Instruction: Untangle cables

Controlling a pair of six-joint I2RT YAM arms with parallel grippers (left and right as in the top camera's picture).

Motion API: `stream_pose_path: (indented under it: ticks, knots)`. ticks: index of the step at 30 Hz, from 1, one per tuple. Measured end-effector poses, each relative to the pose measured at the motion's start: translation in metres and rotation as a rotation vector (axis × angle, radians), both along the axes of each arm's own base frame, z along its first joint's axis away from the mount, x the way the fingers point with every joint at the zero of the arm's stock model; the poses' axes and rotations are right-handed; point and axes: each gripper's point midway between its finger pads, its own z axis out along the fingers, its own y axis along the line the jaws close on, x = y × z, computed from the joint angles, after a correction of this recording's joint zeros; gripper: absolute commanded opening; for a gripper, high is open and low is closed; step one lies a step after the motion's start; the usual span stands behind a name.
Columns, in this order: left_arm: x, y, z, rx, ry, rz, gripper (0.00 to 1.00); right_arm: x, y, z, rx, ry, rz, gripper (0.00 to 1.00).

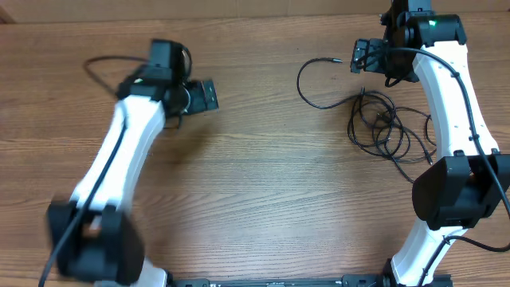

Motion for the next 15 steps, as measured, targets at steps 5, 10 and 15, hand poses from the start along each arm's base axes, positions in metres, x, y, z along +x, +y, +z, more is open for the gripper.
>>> stream_pose_path:
  ticks: [5, 10, 15]
  knots:
    - [-0.025, 0.003, 0.108, -0.037, -0.271, -0.001, 1.0, 0.0, 0.0, 0.0, 0.0, 0.0, 0.0, 1.0]
    - [-0.051, 0.007, 0.161, -0.056, -0.412, -0.001, 1.0, 0.0, 0.0, 0.0, 0.0, 0.0, 0.0, 1.0]
    - [-0.08, 0.01, 0.185, -0.06, -0.462, -0.003, 0.99, 0.0, 0.0, 0.0, 0.0, 0.001, 0.0, 1.0]
